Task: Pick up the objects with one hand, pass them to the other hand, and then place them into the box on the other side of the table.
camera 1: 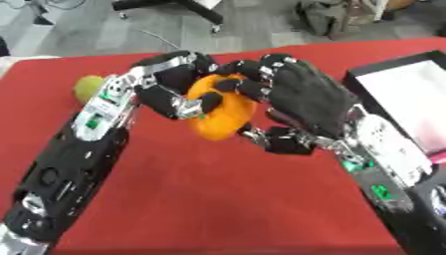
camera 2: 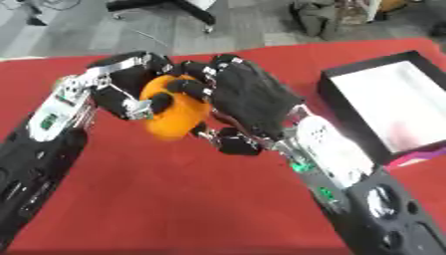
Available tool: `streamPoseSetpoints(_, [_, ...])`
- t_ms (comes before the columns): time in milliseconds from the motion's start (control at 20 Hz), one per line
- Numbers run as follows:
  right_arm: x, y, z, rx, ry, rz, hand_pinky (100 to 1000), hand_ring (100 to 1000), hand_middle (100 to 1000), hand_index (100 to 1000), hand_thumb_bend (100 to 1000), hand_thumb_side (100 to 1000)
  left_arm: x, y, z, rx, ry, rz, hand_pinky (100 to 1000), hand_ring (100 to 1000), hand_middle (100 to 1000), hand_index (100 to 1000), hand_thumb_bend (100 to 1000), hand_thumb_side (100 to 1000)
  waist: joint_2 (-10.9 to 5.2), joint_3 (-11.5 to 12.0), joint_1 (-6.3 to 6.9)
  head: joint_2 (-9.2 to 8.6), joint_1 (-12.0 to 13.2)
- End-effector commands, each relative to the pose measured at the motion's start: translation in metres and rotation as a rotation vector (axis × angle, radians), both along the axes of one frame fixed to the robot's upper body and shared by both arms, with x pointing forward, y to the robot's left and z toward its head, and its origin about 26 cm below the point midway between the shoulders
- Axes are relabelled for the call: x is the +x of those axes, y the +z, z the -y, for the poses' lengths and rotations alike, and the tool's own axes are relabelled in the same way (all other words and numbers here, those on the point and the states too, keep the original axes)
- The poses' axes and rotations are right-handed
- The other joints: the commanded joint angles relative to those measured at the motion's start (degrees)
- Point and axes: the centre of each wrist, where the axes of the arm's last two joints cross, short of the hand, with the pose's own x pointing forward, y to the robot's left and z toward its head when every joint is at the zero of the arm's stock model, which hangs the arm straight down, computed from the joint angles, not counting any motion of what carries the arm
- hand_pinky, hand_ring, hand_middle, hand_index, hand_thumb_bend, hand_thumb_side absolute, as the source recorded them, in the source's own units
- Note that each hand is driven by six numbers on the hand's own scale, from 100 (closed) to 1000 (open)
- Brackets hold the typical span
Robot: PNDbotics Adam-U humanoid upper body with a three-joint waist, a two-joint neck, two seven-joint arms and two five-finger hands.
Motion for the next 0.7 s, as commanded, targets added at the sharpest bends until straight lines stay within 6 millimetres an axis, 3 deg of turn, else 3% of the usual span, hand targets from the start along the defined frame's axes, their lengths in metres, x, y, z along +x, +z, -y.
streamPoseSetpoints(50, [0.002, 0.002, -0.002, 0.063, -0.004, 0.019, 295, 285, 313, 462, 100, 100, -0.006, 0.019, 0.010, -0.014, -0.045, 0.045, 609, 363, 353, 543, 100, 244, -0.56, 0.1, -0.15, -0.15, -0.1])
streamPoseSetpoints(250, [0.007, -0.005, -0.001, 0.118, -0.016, 0.006, 279, 237, 312, 331, 100, 100, -0.010, 0.020, 0.012, -0.018, -0.064, 0.041, 634, 407, 402, 594, 100, 372, -0.51, 0.1, -0.13, -0.15, -0.2])
streamPoseSetpoints(350, [0.009, -0.009, 0.000, 0.125, -0.022, -0.009, 282, 230, 304, 298, 100, 100, -0.012, 0.021, 0.013, -0.026, -0.073, 0.042, 650, 438, 437, 635, 205, 495, -0.47, 0.1, -0.13, -0.15, -0.3])
streamPoseSetpoints(400, [0.010, -0.010, 0.000, 0.127, -0.024, -0.015, 282, 229, 304, 296, 100, 100, -0.013, 0.021, 0.013, -0.031, -0.076, 0.042, 651, 441, 440, 638, 218, 506, -0.46, 0.1, -0.12, -0.15, -0.3])
streamPoseSetpoints(450, [0.011, -0.012, 0.001, 0.129, -0.027, -0.022, 281, 226, 299, 283, 100, 100, -0.014, 0.022, 0.012, -0.040, -0.079, 0.042, 660, 458, 459, 660, 315, 578, -0.43, 0.1, -0.13, -0.15, -0.4])
streamPoseSetpoints(700, [0.014, -0.015, 0.005, 0.138, -0.034, -0.035, 284, 225, 302, 263, 100, 100, -0.017, 0.023, 0.004, -0.083, -0.071, 0.035, 669, 476, 478, 682, 437, 671, -0.34, 0.1, -0.16, -0.15, -0.7])
